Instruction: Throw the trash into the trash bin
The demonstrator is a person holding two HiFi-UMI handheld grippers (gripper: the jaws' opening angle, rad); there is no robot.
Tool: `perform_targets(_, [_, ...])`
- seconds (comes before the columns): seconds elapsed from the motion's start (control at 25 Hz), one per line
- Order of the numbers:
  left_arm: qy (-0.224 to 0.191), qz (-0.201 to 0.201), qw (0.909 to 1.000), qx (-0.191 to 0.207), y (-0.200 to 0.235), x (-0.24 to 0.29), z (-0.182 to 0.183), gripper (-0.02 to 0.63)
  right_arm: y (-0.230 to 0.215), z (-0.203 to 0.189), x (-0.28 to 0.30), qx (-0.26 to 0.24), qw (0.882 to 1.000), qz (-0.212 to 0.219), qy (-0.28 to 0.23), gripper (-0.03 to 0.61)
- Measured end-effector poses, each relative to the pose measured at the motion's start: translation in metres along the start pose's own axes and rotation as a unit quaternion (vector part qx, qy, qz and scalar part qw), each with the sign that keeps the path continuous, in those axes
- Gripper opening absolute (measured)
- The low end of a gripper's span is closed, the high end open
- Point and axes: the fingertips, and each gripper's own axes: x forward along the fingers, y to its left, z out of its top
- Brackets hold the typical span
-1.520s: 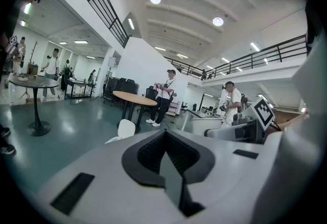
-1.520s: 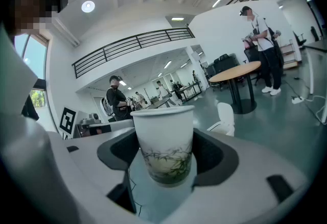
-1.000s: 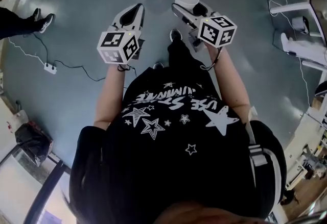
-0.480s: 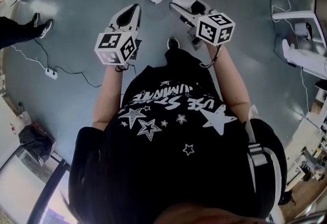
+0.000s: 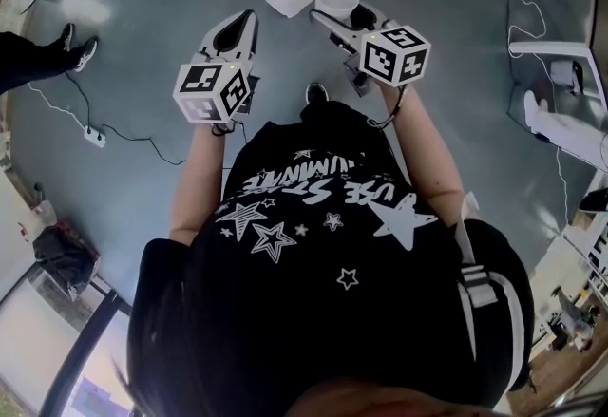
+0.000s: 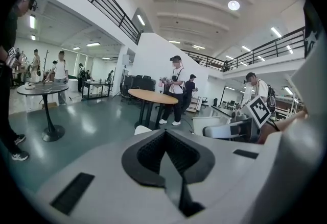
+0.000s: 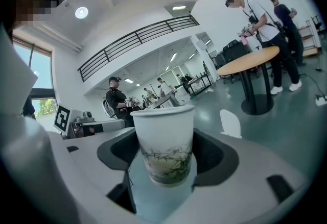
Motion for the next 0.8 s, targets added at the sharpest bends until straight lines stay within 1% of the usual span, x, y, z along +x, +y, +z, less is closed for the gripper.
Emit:
perform_targets(0.12, [0.007,0.009,0.9999,-0.003,0.007,0.021,0.004,0.011,-0.019,0.011,0.013,0.004,1.000,0.007,0.010,0.314])
perform_targets(0.44, [-0.005,0.033,0.9994,-0.012,-0.001,0.019,-0.003,0.011,-0.020,0.008,0.017,-0.009,0.999,0.024,0.020,0.314])
perform_targets(0.64, [-0.010,0.039,0.9990,-0.018,0.007,0.027,0.000,0.011,-0.022,0.007,0.027,-0.017,0.999,0.015,0.026,0.314])
perform_targets(0.8, [-0.009,0.032,0.9990,-0.030,0.015,0.041,-0.002,0.011,-0.029,0.006,0.027,-0.016,0.999,-0.002,0.027,0.314])
